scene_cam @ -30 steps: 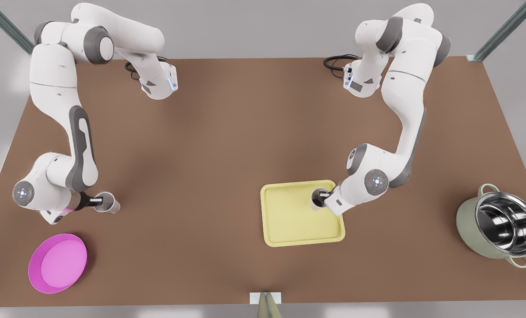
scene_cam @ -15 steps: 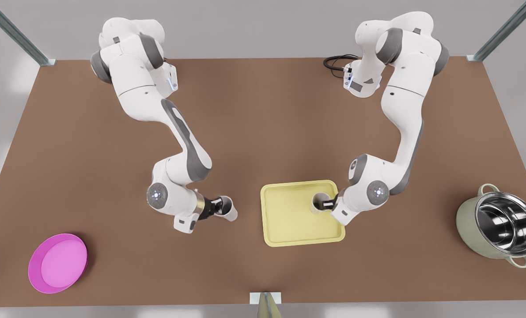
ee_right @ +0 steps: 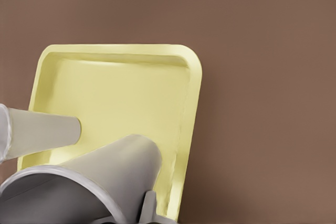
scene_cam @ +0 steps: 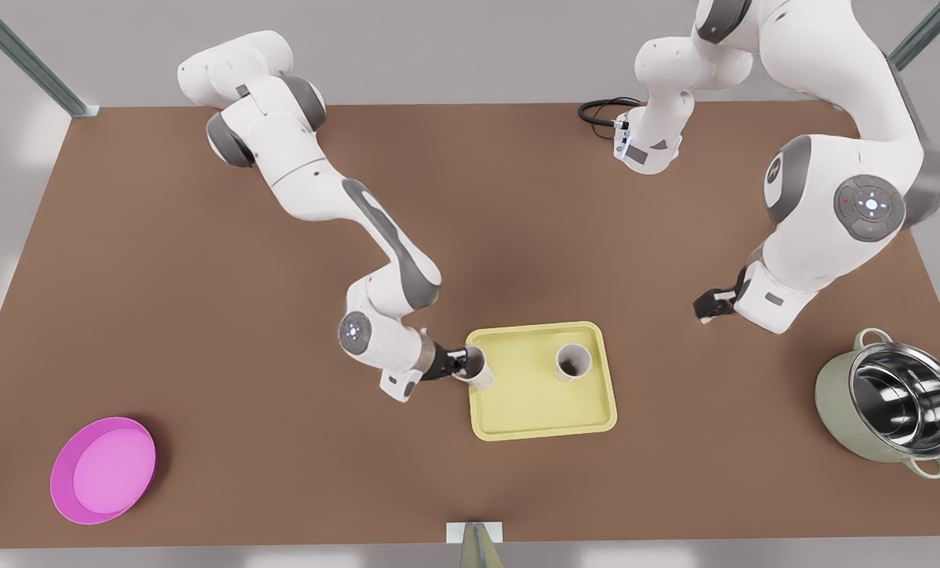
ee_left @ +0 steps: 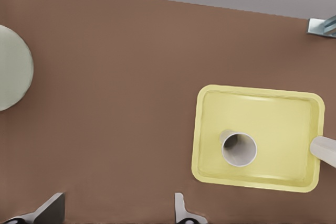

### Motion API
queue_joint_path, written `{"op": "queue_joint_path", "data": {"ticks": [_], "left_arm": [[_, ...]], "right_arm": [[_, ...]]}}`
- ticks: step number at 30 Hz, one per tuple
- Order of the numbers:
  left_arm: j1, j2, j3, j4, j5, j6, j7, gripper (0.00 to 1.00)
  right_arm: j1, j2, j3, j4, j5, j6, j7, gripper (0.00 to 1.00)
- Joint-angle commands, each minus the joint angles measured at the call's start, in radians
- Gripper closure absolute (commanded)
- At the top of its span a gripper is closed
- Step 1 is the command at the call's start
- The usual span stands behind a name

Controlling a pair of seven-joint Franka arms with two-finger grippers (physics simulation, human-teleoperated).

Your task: Use both arms to respectively pick up the white IKEA cups from the middle-left and middle-right positions, then place the white IKEA cups onto the middle-middle tray, ensuring that the cups remain upright and do not tip over

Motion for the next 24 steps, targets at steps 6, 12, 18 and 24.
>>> {"op": "queue_joint_path", "data": {"ticks": [6, 12, 18, 24], "left_arm": [[-0.016, -0.017, -0.019, -0.032, -0.010, -0.282, 0.379, 0.00], [-0.013, -0.031, -0.025, -0.016, -0.015, -0.293, 0.355, 0.00], [-0.010, -0.018, -0.023, -0.016, -0.013, -0.281, 0.356, 0.00], [-0.012, -0.018, -0.023, -0.016, -0.015, -0.282, 0.353, 0.00]], "right_arm": [[0.074, 0.105, -0.046, 0.151, 0.010, 0.002, 0.416, 0.79], [0.076, 0.124, -0.044, 0.151, 0.007, -0.035, 0.562, 0.79], [0.076, 0.141, -0.041, 0.152, 0.007, -0.021, 0.554, 0.79], [0.079, 0.154, -0.043, 0.151, 0.005, -0.019, 0.551, 0.00]]}}
